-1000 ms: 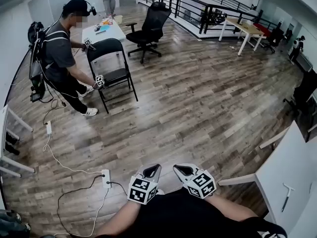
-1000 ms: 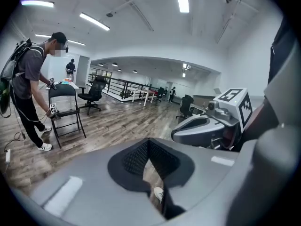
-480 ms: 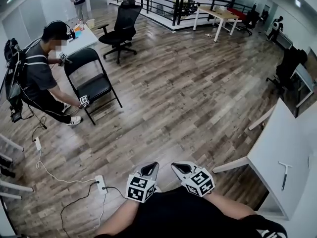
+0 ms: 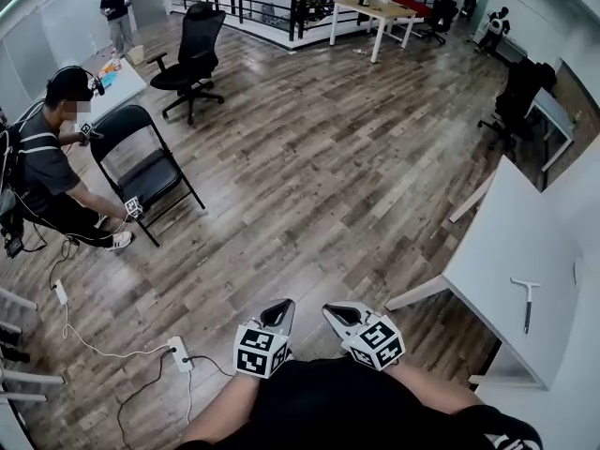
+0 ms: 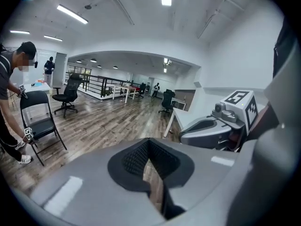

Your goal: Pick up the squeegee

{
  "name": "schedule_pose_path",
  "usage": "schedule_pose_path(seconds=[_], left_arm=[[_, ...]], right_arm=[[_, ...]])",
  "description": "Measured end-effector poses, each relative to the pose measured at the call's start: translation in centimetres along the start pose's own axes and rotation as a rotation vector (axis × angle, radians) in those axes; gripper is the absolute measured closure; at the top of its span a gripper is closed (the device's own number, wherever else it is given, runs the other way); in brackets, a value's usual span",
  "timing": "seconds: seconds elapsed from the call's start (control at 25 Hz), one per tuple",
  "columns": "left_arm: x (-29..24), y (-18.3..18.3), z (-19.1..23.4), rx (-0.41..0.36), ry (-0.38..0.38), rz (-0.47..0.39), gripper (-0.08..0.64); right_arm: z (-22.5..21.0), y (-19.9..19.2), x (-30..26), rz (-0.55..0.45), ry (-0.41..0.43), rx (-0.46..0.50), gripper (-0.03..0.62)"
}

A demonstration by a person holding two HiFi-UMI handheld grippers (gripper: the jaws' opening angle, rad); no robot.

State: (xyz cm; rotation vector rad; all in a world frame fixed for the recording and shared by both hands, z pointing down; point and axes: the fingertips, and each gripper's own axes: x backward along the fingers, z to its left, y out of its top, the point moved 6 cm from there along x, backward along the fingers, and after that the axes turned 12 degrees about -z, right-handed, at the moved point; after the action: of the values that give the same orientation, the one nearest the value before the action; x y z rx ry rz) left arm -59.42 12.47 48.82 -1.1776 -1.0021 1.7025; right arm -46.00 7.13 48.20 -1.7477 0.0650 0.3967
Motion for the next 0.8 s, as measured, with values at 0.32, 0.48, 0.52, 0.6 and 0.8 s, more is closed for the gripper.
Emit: schedule_pose_path(seconds=[0.32, 0.48, 0.52, 0.6, 0.8], left_arm=[[-4.1, 0.2, -7.9, -0.087, -0.091, 0.013, 0.552], [-5.0, 0.0, -10.9, -0.100, -0.108, 0.022, 0.552], [-5.2, -0.1, -11.6, -0.105, -0.111, 0.025, 0.552], [-5.5, -0.5, -12.9, -0.114, -0.116, 0.033, 0.552], [-5.8, -0.7, -16.4, -0.133, -0.137, 0.042, 0.552]], right_arm=[[-3.4, -1.3, 7.9, -0.036, -0.095, -0.049, 0.588], [-4.1, -1.7, 10.8, -0.048, -0.102, -0.046, 0.588], [-4.3, -1.9, 11.5, -0.052, -0.105, -0.047, 0.588], [-4.6, -2.3, 13.0, -0.064, -0.118, -0.059, 0.588], [-5.0, -3.4, 16.1, -0.093, -0.145, -0.092, 0.588]])
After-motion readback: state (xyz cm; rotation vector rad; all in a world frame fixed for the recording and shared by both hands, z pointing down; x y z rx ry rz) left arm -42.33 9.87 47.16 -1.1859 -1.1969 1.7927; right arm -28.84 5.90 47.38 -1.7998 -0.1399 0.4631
